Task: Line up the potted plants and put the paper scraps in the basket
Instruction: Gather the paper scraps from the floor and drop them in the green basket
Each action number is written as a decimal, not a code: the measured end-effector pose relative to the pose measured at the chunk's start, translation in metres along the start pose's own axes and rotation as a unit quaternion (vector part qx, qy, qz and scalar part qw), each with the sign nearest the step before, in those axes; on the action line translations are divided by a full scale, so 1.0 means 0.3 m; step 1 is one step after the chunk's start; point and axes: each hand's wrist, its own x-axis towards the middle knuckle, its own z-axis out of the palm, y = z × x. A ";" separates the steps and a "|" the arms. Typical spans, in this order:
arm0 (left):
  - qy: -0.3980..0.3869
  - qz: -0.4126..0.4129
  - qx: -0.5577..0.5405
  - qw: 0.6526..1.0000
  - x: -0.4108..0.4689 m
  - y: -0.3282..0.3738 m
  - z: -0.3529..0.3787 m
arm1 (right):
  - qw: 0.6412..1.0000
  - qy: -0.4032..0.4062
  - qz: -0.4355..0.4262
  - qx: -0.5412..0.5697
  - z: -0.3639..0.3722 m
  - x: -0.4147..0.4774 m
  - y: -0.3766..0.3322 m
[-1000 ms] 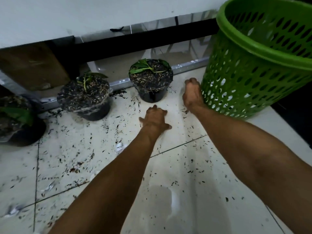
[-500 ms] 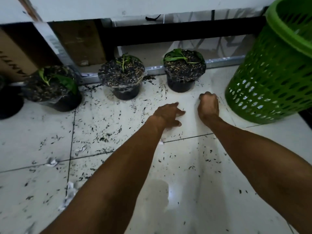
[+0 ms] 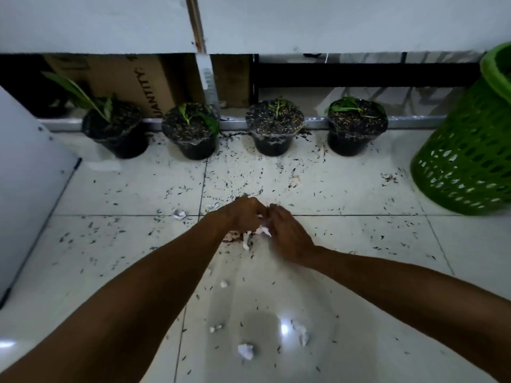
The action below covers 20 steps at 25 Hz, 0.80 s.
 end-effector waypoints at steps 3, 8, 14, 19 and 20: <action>0.008 -0.043 0.024 0.999 -0.109 -0.078 -0.038 | 0.996 -0.022 -0.089 0.020 -0.004 -0.022 -0.119; 0.076 -0.003 0.089 0.993 -0.260 -0.132 0.030 | 0.989 -0.009 -0.119 -0.088 -0.082 -0.027 -0.197; 0.018 0.063 0.215 0.974 -0.485 -0.070 0.180 | 0.962 -0.243 -0.052 -0.115 -0.131 -0.216 -0.156; -0.108 0.020 0.242 0.964 -0.576 -0.085 0.218 | 0.946 -0.306 -0.001 -0.111 -0.147 -0.371 -0.088; -0.128 0.000 0.246 0.961 -0.578 -0.097 0.210 | 0.945 -0.311 0.001 -0.099 -0.143 -0.387 -0.087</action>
